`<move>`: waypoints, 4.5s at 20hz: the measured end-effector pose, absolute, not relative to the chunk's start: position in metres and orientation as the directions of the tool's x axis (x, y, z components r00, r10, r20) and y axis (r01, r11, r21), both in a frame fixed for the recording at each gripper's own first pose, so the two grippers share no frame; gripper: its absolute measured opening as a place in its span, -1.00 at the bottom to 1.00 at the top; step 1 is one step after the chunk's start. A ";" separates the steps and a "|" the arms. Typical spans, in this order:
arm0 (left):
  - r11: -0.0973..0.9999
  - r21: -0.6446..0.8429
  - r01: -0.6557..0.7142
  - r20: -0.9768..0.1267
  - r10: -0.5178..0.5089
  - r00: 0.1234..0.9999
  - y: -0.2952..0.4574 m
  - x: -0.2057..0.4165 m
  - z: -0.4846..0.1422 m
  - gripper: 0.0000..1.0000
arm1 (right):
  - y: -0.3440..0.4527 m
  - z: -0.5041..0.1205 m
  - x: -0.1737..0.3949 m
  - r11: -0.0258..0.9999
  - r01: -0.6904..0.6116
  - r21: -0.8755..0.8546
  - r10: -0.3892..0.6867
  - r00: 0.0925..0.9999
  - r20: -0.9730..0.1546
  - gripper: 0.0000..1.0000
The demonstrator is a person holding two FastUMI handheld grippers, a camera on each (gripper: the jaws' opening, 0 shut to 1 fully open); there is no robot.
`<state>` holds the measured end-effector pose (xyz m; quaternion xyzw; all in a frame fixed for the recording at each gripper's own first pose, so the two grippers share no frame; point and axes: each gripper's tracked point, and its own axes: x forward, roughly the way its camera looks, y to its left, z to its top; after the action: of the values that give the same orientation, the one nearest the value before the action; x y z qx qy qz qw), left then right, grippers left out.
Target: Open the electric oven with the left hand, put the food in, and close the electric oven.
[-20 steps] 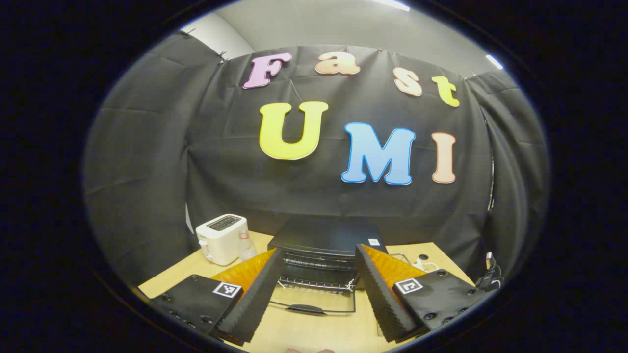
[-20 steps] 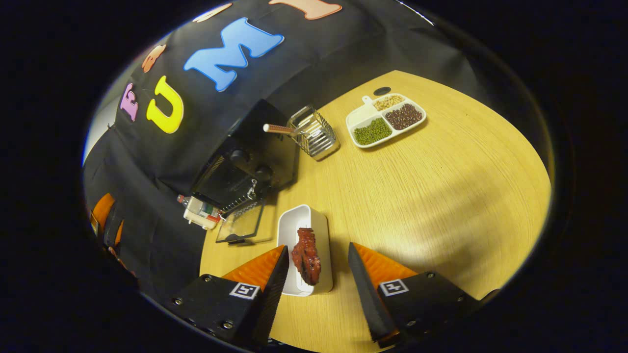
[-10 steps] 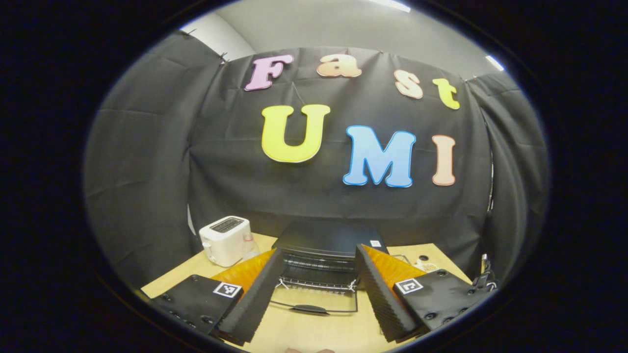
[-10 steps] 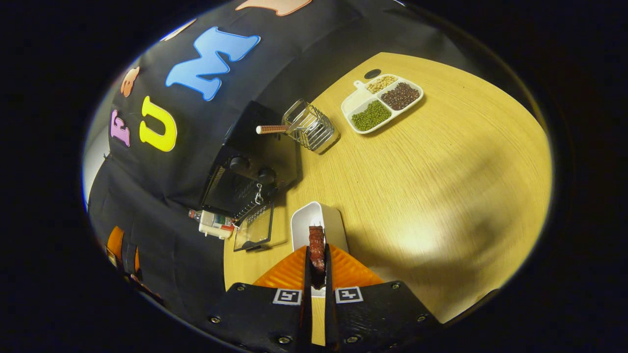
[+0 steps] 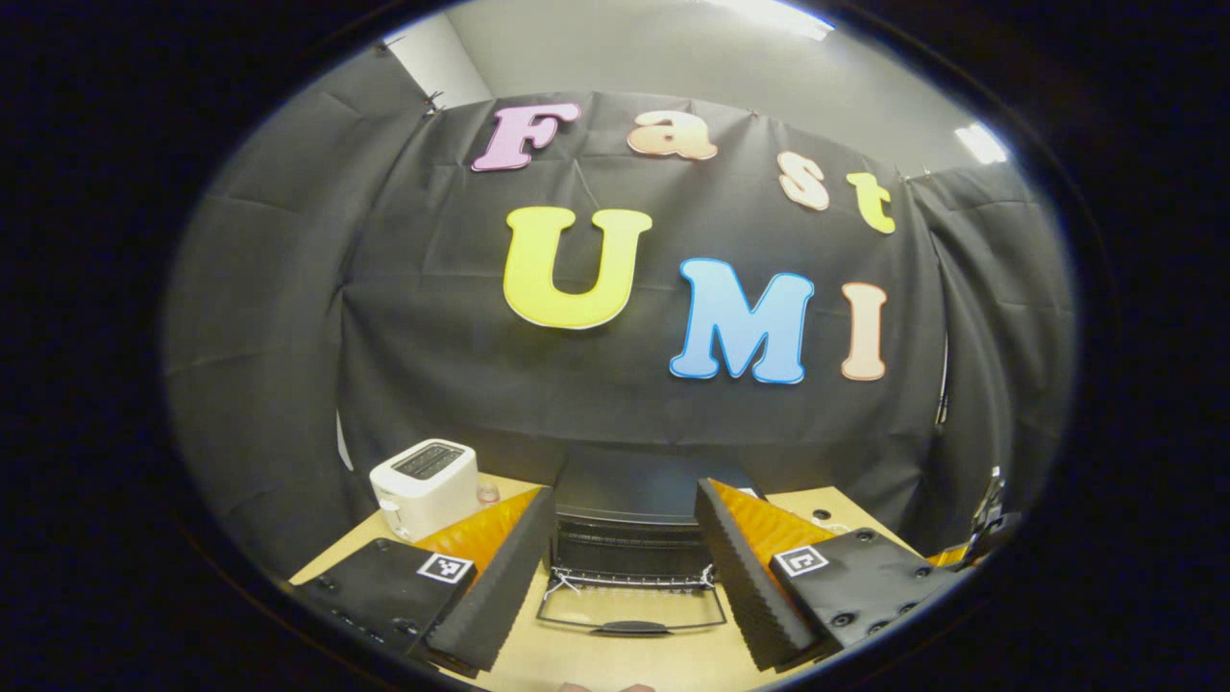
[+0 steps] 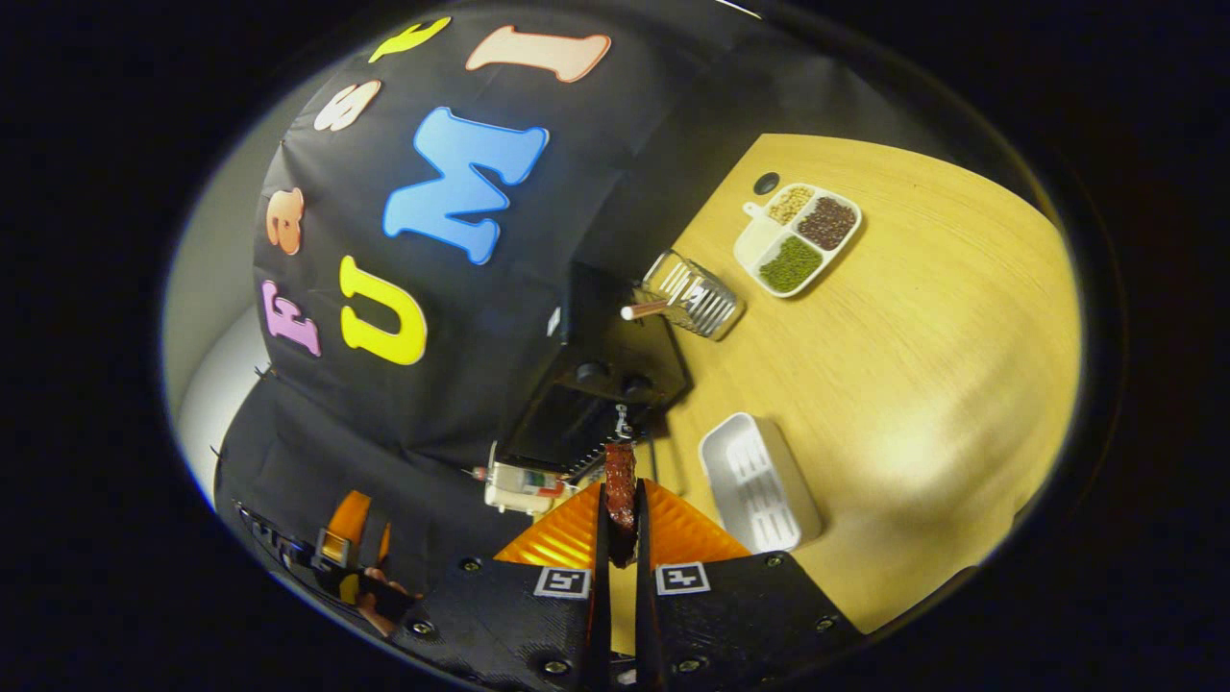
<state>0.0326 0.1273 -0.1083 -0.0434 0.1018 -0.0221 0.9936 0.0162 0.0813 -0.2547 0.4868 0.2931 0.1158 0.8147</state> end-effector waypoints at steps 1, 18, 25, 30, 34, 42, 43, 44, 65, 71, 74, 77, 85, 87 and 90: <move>0.995 -0.095 0.042 -0.201 -0.061 0.978 0.134 0.037 -0.110 1.00 | 0.092 -0.245 0.020 0.480 0.079 0.874 0.481 0.809 -0.338 -0.80; 0.998 -0.070 0.004 -0.231 -0.021 0.973 0.266 0.050 -0.128 0.96 | 0.268 -0.303 0.176 0.429 0.208 0.879 0.469 0.780 -0.414 -0.79; 0.998 -0.053 -0.040 -0.256 0.025 0.966 0.315 0.042 -0.135 0.95 | 0.306 -0.341 0.234 0.414 0.262 0.871 0.354 0.836 -0.420 -0.79; 0.995 -0.065 -0.077 -0.284 0.056 0.957 0.339 0.031 -0.146 0.96 | 0.302 -0.359 0.260 0.488 0.290 0.824 0.250 0.857 -0.450 -0.77; 0.994 -0.054 -0.096 -0.268 0.078 0.960 0.353 0.033 -0.142 0.96 | 0.287 -0.373 0.263 0.594 0.329 0.735 0.173 0.839 -0.515 -0.54; 0.994 -0.100 -0.045 -0.239 0.020 0.971 0.326 0.050 -0.135 0.84 | 0.259 -0.361 0.239 0.810 0.299 0.504 0.068 0.806 -0.587 0.00; 0.994 -0.102 -0.030 -0.236 0.005 0.972 0.319 0.054 -0.134 0.84 | 0.257 -0.354 0.231 0.834 0.280 0.475 0.062 0.808 -0.586 0.33; 0.994 -0.106 -0.012 -0.236 -0.013 0.972 0.310 0.058 -0.134 1.00 | 0.252 -0.346 0.221 0.860 0.258 0.441 0.050 0.817 -0.575 0.34; 0.993 -0.066 0.096 -0.083 -0.101 0.991 0.100 0.059 -0.056 1.00 | 0.111 -0.048 0.083 0.999 -0.007 0.051 0.008 1.000 -0.029 0.33; 0.994 -0.049 0.100 -0.108 -0.105 0.989 0.066 0.068 -0.063 1.00 | 0.086 -0.018 0.072 0.997 -0.023 0.073 0.021 0.999 0.024 0.33; 0.992 -0.055 0.111 -0.247 -0.121 0.962 0.055 0.072 -0.116 0.96 | 0.080 -0.017 0.070 0.997 -0.018 0.073 0.016 0.999 0.029 0.33; 0.993 -0.040 0.110 -0.430 -0.117 0.895 0.051 0.066 -0.187 0.97 | 0.073 -0.014 0.069 0.998 -0.005 0.065 0.002 0.999 0.038 0.33; 0.987 -0.046 0.153 -0.728 -0.138 0.671 0.045 0.035 -0.322 1.00 | 0.058 -0.022 0.062 0.999 0.018 0.046 -0.018 1.000 -0.004 0.92; 0.987 -0.022 0.162 -0.777 -0.119 0.618 0.049 0.031 -0.348 0.97 | 0.055 -0.026 0.062 0.998 0.029 0.049 -0.029 0.999 -0.013 0.92; 0.987 -0.027 0.156 -0.837 -0.107 0.537 0.053 0.023 -0.382 0.97 | 0.045 -0.029 0.060 0.998 0.050 0.045 -0.049 0.999 -0.022 0.92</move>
<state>0.0233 0.0526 -0.3821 0.0253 0.4753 -0.0751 0.8762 0.0604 0.0455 -0.0294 0.0226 0.0104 -0.0245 0.9994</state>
